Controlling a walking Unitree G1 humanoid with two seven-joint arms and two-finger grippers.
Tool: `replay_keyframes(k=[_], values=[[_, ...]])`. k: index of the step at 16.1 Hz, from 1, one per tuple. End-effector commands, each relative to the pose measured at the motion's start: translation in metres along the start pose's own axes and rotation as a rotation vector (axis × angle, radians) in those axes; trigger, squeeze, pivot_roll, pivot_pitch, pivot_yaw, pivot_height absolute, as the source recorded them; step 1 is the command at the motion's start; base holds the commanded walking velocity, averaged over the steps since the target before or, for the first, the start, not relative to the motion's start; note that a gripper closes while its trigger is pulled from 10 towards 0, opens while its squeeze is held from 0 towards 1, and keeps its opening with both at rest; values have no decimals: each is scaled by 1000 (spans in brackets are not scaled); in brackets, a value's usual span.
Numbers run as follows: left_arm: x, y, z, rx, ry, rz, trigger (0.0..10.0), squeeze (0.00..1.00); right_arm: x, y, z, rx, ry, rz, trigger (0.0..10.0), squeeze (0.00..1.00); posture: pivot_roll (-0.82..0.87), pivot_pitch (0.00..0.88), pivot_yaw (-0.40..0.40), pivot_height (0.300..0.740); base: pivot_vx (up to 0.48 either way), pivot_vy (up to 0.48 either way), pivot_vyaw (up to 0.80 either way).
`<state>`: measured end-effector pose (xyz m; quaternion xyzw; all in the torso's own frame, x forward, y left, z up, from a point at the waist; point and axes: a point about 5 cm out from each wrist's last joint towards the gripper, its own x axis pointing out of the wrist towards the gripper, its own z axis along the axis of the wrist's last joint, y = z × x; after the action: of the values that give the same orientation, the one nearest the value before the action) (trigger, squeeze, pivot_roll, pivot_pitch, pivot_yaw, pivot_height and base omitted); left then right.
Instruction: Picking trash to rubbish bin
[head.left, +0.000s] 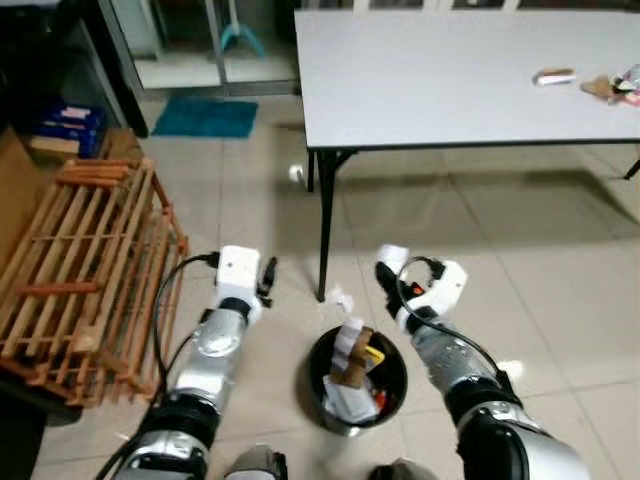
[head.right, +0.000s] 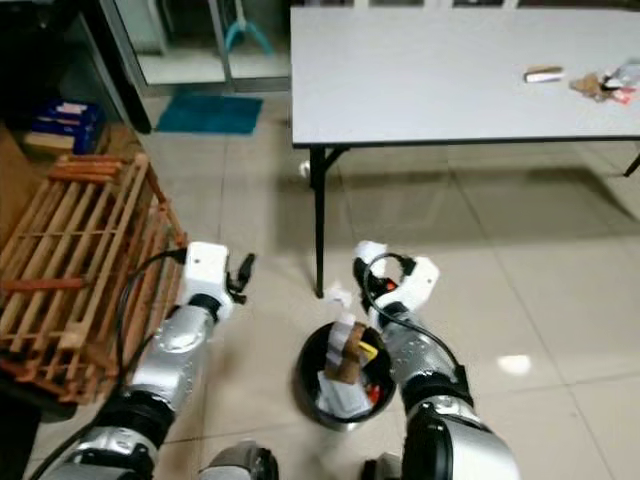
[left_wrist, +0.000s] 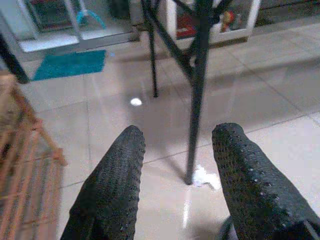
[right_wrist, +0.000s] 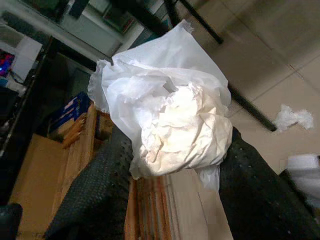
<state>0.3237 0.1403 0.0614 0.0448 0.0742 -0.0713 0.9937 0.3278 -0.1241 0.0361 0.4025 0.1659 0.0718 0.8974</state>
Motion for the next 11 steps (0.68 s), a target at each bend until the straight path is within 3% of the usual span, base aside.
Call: replay_keyframes(k=[1,4,9,11], values=[[0,-5,0,0,0,-17,10000,0,-2,-7,4,-15,-13,-48,10000,0,15,89,40,720,0,0,0],[0,-7,-1,19,9,-27,10000,0,-8,-22,2,-75,12,-162,10000,0,14,92,40,720,0,0,0],[-1,-6,-3,31,27,-25,10000,0,-28,-56,-23,-423,269,-424,10000,0,15,96,41,720,0,0,0],[-1,-6,-3,32,29,-25,10000,0,-34,-63,-29,-432,310,-459,10000,0,19,97,41,720,0,0,0]])
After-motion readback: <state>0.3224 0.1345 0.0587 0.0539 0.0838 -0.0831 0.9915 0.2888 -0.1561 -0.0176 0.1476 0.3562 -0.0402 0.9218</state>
